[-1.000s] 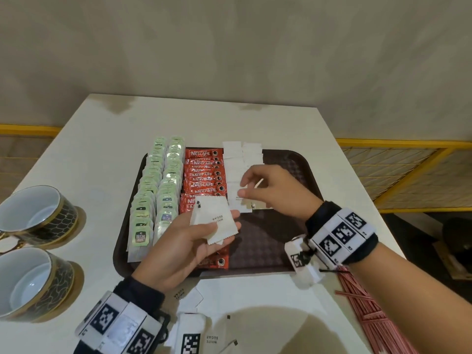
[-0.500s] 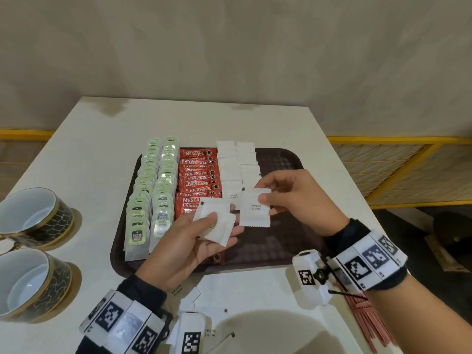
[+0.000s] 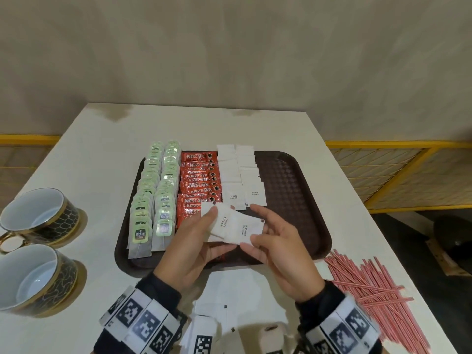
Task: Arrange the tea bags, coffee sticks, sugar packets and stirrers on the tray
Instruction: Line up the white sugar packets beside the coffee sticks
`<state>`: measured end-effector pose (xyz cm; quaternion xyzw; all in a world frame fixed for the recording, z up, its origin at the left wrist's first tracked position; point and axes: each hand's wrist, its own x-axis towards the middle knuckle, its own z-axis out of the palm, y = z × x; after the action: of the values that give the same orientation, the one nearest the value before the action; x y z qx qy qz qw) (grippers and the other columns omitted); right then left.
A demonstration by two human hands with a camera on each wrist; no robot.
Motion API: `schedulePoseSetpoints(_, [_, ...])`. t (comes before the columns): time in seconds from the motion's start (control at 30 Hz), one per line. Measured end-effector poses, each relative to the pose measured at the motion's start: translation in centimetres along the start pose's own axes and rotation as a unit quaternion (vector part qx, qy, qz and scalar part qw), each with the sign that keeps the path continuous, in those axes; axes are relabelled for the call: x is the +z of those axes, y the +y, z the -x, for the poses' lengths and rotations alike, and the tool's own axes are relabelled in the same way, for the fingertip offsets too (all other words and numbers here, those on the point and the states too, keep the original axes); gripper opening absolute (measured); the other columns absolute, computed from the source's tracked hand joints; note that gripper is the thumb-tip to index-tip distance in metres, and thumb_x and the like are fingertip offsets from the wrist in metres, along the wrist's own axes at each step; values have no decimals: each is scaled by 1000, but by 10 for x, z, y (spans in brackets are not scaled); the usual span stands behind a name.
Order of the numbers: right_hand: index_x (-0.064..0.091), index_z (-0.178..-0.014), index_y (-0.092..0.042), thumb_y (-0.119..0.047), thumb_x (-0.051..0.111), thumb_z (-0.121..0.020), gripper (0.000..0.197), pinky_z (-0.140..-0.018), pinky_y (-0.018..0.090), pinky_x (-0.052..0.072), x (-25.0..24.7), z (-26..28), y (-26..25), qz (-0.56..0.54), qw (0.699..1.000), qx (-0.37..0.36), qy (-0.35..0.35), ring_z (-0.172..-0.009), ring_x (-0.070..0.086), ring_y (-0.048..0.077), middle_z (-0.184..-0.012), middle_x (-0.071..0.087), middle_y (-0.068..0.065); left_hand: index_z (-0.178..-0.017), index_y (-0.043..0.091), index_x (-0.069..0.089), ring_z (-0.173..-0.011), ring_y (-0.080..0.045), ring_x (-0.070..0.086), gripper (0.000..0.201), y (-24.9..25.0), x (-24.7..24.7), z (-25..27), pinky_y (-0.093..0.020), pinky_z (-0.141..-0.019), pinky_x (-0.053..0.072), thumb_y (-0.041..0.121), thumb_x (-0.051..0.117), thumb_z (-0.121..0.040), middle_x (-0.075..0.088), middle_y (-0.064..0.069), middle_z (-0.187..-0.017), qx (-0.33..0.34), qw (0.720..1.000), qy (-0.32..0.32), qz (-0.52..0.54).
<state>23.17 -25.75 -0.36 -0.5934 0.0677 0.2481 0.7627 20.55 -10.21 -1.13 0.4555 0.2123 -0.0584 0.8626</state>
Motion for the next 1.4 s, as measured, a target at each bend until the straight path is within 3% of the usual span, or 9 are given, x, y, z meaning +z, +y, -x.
schedulePoseSetpoints(0.17, [73, -95, -10, 5, 54, -93, 23, -70, 26, 58, 1, 7, 5, 13, 999, 20, 29, -101, 69, 21, -106, 71, 11, -115, 18, 64, -93, -15, 69, 22, -5, 2, 3, -21, -60, 54, 18, 51, -98, 74, -3, -103, 19, 999, 25, -37])
schedulePoseSetpoints(0.33, [76, -83, -13, -13, 65, -91, 13, -60, 28, 56, -7, 14, 4, 73, 993, 3, 97, -92, 69, 21, -94, 75, 7, -112, 18, 65, -98, -18, 66, 21, -9, 0, 5, -26, -68, 46, 13, 55, -96, 74, -5, -106, 48, 995, 65, -54])
schedulePoseSetpoints(0.5, [69, -89, -9, -8, 63, -91, 6, -51, 22, 50, -15, 17, 2, -64, 989, -2, 132, -76, 64, 18, -94, 74, 11, -115, 16, 62, -97, -18, 67, 25, -10, -4, 2, -22, -64, 53, 9, 61, -91, 73, -5, -108, 49, 994, 98, 19])
schedulePoseSetpoints(0.67, [60, -112, -2, 6, 51, -94, 21, -66, 26, 60, -6, 20, 6, -248, 965, 29, 78, -101, 69, 25, -111, 72, 16, -123, 9, 59, -99, -19, 69, 38, -9, -1, 2, -24, -61, 58, -4, 61, -87, 72, -6, -112, 52, 990, 86, 95])
schedulePoseSetpoints(0.87, [63, -107, -7, -1, 53, -95, 17, -74, 35, 61, 1, 22, 5, -93, 995, -2, 41, -99, 70, 25, -104, 74, 10, -121, 6, 60, -94, -21, 71, 35, -11, 4, 3, -29, -64, 60, -5, 59, -87, 72, -10, -111, 36, 991, 63, 110])
schedulePoseSetpoints(1.03, [65, -92, -1, -7, 64, -91, 5, -56, 27, 57, 5, 13, 9, 56, 993, -38, 94, -81, 67, 20, -91, 73, 14, -116, 9, 62, -90, -22, 73, 26, -14, 9, 8, -31, -68, 61, 1, 54, -93, 74, -9, -104, 19, 995, 22, 95])
schedulePoseSetpoints(1.17, [62, -92, 7, -4, 65, -89, 11, -62, 27, 59, 6, 4, 9, 10, 993, -33, 114, -89, 72, 24, -95, 73, 18, -129, 8, 56, -109, -27, 66, 33, -13, 11, 11, -41, -91, 55, 12, 50, -97, 69, -11, -118, 27, 995, -21, 91])
schedulePoseSetpoints(1.3, [61, -89, 4, -4, 65, -90, 9, -66, 29, 59, 10, 4, 11, -45, 993, -27, 109, -93, 71, 24, -101, 72, 19, -117, 16, 64, -101, -19, 70, 27, -15, 11, 13, -27, -77, 58, 9, 57, -92, 73, -4, -111, 78, 997, -30, 1])
schedulePoseSetpoints(1.4, [62, -86, 2, -3, 64, -90, 7, -69, 30, 59, 16, 5, 17, -84, 989, -25, 116, -93, 69, 25, -103, 70, 21, -112, 16, 67, -99, -21, 70, 29, -19, 10, 12, -29, -77, 56, 2, 62, -87, 74, -4, -107, 113, 992, -12, -58])
